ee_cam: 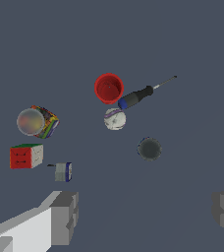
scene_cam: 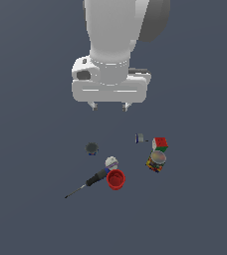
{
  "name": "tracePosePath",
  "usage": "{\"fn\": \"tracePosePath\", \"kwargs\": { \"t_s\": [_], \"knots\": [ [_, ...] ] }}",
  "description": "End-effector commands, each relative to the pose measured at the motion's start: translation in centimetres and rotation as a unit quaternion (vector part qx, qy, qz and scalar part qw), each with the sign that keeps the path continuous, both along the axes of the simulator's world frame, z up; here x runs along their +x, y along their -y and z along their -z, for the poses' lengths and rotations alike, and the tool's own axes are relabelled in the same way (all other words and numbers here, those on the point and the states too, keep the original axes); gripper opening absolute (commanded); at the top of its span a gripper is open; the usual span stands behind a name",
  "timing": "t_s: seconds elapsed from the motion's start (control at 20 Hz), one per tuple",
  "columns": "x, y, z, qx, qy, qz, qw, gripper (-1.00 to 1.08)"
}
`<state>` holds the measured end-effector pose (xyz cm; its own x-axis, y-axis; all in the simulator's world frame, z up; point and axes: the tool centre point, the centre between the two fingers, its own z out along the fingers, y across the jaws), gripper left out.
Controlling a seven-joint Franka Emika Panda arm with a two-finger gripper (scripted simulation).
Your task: Pick up a designated object from a clutter of objects.
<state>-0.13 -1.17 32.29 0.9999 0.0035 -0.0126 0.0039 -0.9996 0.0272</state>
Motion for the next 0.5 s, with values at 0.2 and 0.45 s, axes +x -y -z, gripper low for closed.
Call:
{"fn": "tracePosePath", "kwargs": {
  "t_s": [0.2,0.45],
  "knots": [
    [0.1,-0.2,-0.3,-0.001,0.002,-0.007,1.0,1.0],
    [0.4,-0.6,-1.2,-0.003,0.009,-0.028,0.9996,1.0]
  ]
}}
